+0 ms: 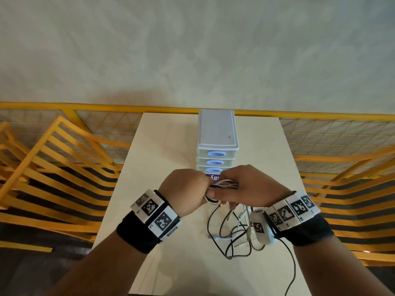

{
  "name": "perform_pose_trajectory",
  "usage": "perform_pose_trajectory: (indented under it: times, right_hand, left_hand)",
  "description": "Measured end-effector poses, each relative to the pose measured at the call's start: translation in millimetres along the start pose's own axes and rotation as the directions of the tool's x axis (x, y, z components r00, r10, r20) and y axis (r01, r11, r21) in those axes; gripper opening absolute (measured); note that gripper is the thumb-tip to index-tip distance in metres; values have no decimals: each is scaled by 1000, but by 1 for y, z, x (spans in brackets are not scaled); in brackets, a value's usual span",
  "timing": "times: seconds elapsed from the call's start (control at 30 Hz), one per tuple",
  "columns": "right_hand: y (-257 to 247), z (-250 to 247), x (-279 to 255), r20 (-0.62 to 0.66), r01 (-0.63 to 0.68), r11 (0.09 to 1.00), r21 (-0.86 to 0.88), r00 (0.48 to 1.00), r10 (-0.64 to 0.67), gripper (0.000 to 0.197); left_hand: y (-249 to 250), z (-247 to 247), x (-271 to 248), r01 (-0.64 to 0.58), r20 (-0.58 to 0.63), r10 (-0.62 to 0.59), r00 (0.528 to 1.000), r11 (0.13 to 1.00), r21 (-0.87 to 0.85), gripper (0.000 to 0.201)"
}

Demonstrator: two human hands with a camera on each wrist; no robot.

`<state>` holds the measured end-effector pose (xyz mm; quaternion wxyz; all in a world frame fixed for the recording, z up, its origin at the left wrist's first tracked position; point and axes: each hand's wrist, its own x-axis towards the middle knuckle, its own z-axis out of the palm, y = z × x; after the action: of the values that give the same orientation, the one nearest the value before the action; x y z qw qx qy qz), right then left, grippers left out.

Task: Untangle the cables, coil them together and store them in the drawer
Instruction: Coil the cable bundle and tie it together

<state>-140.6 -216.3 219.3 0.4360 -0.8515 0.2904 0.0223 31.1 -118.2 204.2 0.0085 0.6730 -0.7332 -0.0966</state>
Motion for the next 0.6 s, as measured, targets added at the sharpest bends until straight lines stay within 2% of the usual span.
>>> perform_pose_trajectory:
  times: [0.07,0.17,0.3,0.37,0.43,0.5,0.53,0.6]
  right_hand:
    - [-5,1,0,15,21,997,-74,1000,-20,41]
    - [-9,4,3,29,74,959,-273,997,-68,43]
    - [-16,10,10,124,68,877,-476,992,-10,38]
    - [-18,16,14,127,52,841,-539,992,21,33]
    - [-18,19,16,135,25,838,-545,989,58,31]
    - [-15,15,16,166,4,896,-444,983,78,29]
    - [-15,13,14,187,17,926,-378,981,58,28]
    - [-15,10,13,205,92,948,-304,978,-29,32]
  left_hand:
    - [3,-1,1,0,45,-3,999,997,73,18]
    - [4,2,4,-1,124,-18,992,989,148,22]
    - [4,6,6,-11,179,-10,984,993,115,30]
    - [5,6,7,4,184,-22,983,996,94,26]
    - [7,7,7,32,208,-47,977,997,75,18]
    - [9,6,8,49,221,-66,973,995,81,15]
    - [10,5,9,64,213,-81,974,994,86,20]
    - [8,5,10,114,171,-124,977,991,66,53]
